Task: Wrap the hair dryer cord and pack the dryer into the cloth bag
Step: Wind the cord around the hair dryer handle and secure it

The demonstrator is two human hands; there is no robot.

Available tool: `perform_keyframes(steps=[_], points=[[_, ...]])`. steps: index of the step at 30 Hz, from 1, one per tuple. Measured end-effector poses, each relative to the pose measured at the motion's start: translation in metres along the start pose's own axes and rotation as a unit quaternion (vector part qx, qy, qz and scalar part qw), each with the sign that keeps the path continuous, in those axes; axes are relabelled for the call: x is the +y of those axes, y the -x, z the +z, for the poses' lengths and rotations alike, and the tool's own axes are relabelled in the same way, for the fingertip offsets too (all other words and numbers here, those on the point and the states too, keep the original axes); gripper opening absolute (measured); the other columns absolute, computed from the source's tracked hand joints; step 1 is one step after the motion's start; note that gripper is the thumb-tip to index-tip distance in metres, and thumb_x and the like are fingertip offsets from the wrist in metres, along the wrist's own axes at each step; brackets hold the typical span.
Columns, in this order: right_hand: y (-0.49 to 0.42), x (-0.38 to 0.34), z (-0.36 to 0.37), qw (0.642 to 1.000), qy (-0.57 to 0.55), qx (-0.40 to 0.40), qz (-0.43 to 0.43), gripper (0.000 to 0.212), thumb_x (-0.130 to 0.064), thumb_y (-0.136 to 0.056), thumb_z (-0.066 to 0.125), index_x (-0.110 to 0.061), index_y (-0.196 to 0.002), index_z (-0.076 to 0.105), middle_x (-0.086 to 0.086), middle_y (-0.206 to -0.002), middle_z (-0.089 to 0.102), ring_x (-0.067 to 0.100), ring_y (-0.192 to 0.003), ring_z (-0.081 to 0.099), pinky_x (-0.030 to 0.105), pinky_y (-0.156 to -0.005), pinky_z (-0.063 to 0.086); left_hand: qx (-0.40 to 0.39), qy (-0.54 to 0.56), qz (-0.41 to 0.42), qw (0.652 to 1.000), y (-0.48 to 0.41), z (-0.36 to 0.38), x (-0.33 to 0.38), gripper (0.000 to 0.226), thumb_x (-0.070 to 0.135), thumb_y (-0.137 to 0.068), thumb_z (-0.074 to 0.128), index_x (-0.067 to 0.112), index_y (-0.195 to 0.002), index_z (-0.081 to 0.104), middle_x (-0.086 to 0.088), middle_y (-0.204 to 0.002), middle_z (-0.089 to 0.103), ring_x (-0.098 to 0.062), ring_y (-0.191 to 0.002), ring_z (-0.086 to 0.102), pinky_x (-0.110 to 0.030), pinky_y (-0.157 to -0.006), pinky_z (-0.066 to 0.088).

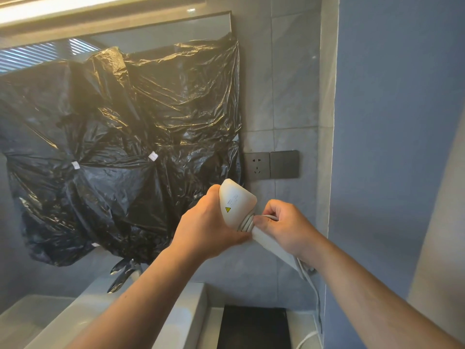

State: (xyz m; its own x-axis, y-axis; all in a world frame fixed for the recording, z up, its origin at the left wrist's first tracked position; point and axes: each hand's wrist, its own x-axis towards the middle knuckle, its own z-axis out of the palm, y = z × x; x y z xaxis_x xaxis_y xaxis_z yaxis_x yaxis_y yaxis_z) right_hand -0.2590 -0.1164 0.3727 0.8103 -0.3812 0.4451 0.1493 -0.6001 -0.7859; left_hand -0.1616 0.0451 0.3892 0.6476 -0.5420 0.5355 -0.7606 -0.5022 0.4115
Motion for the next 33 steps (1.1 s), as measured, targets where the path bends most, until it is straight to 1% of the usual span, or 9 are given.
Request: perform_keyframes(steps=[5, 11, 16, 19, 22, 26, 29, 31, 33], points=[[0.004, 0.004, 0.004, 0.996, -0.071, -0.042, 0.030, 0.025, -0.025, -0.089, 0.066, -0.021, -0.069, 0.052, -0.015, -0.051, 0.046, 0.004, -0.051, 0.038, 0.026, -0.053, 0.031, 0.017, 0.008, 0.009, 1.000, 0.006, -0.001, -0.006, 0.088, 0.070, -0.047, 0.082, 0.043, -0.117, 0.036, 0.019, -0.097, 0.057, -0.011, -0.085, 0.063, -0.038, -0.068, 0.060], [0.013, -0.008, 0.003, 0.986, -0.122, -0.100, 0.052, 0.013, -0.013, -0.094, 0.060, -0.016, -0.081, 0.061, 0.000, -0.071, 0.064, 0.013, -0.067, 0.056, 0.027, -0.064, 0.046, -0.015, 0.068, 0.007, 0.998, 0.014, -0.016, -0.015, 0.082, 0.050, -0.047, 0.091, 0.044, -0.115, 0.046, 0.023, -0.097, 0.058, -0.007, -0.092, 0.058, -0.038, -0.080, 0.055], [0.018, -0.024, 0.007, 0.980, -0.110, -0.152, 0.072, 0.013, -0.009, -0.096, 0.055, -0.014, -0.087, 0.062, -0.004, -0.067, 0.067, 0.006, -0.057, 0.063, 0.020, -0.051, 0.049, -0.045, 0.065, 0.053, 0.995, 0.016, -0.031, -0.022, 0.087, 0.053, -0.041, 0.089, 0.050, -0.116, 0.046, 0.029, -0.099, 0.059, -0.004, -0.093, 0.059, -0.031, -0.079, 0.053], [0.019, -0.033, 0.008, 0.977, -0.142, -0.141, 0.073, 0.010, -0.008, -0.095, 0.055, -0.011, -0.087, 0.061, 0.001, -0.070, 0.064, 0.009, -0.057, 0.061, 0.022, -0.052, 0.049, -0.049, 0.157, 0.041, 0.986, 0.016, -0.035, -0.030, 0.086, 0.049, -0.037, 0.088, 0.056, -0.113, 0.048, 0.027, -0.104, 0.062, -0.002, -0.098, 0.061, -0.034, -0.082, 0.055], [0.025, -0.038, 0.011, 0.956, -0.246, -0.131, 0.093, 0.009, -0.009, -0.092, 0.056, -0.008, -0.084, 0.062, 0.005, -0.071, 0.064, 0.011, -0.058, 0.060, 0.022, -0.055, 0.050, -0.053, 0.261, 0.038, 0.963, 0.023, -0.039, -0.036, 0.082, 0.035, -0.041, 0.093, 0.050, -0.112, 0.055, 0.014, -0.107, 0.065, -0.005, -0.096, 0.063, -0.024, -0.075, 0.053], [0.024, -0.039, 0.024, 0.946, -0.286, -0.101, 0.113, 0.020, -0.031, -0.070, 0.074, -0.014, -0.076, 0.066, 0.000, -0.067, 0.067, 0.007, -0.053, 0.063, 0.020, -0.050, 0.052, -0.043, 0.350, 0.024, 0.935, 0.032, -0.042, -0.042, 0.082, 0.032, -0.040, 0.094, 0.029, -0.115, 0.062, 0.004, -0.101, 0.068, -0.006, -0.088, 0.066, -0.018, -0.065, 0.054], [0.020, -0.038, 0.041, 0.926, -0.339, -0.065, 0.150, 0.016, -0.020, -0.076, 0.072, -0.008, -0.078, 0.063, 0.007, -0.068, 0.066, 0.009, -0.047, 0.064, 0.021, -0.043, 0.052, -0.033, 0.394, -0.002, 0.918, 0.037, -0.040, -0.051, 0.086, 0.044, -0.037, 0.089, 0.028, -0.117, 0.061, -0.002, -0.104, 0.069, -0.022, -0.093, 0.067, -0.032, -0.068, 0.059], [0.026, -0.037, 0.059, 0.887, -0.423, -0.067, 0.174, 0.042, -0.033, -0.044, 0.094, -0.010, -0.071, 0.071, 0.010, -0.068, 0.067, 0.017, -0.045, 0.063, 0.022, -0.036, 0.049, -0.038, 0.410, -0.015, 0.911, 0.040, -0.037, -0.057, 0.087, 0.046, -0.038, 0.089, 0.027, -0.118, 0.061, -0.002, -0.104, 0.069, -0.024, -0.094, 0.067, -0.036, -0.071, 0.061], [0.036, -0.032, 0.079, 0.833, -0.527, -0.056, 0.155, 0.056, -0.037, -0.018, 0.098, -0.017, -0.066, 0.076, 0.008, -0.066, 0.068, 0.018, -0.045, 0.060, 0.020, -0.036, 0.046, -0.042, 0.425, -0.024, 0.904, 0.045, -0.033, -0.063, 0.084, 0.045, -0.041, 0.091, 0.026, -0.118, 0.062, 0.002, -0.101, 0.070, -0.021, -0.093, 0.069, -0.033, -0.069, 0.061]])
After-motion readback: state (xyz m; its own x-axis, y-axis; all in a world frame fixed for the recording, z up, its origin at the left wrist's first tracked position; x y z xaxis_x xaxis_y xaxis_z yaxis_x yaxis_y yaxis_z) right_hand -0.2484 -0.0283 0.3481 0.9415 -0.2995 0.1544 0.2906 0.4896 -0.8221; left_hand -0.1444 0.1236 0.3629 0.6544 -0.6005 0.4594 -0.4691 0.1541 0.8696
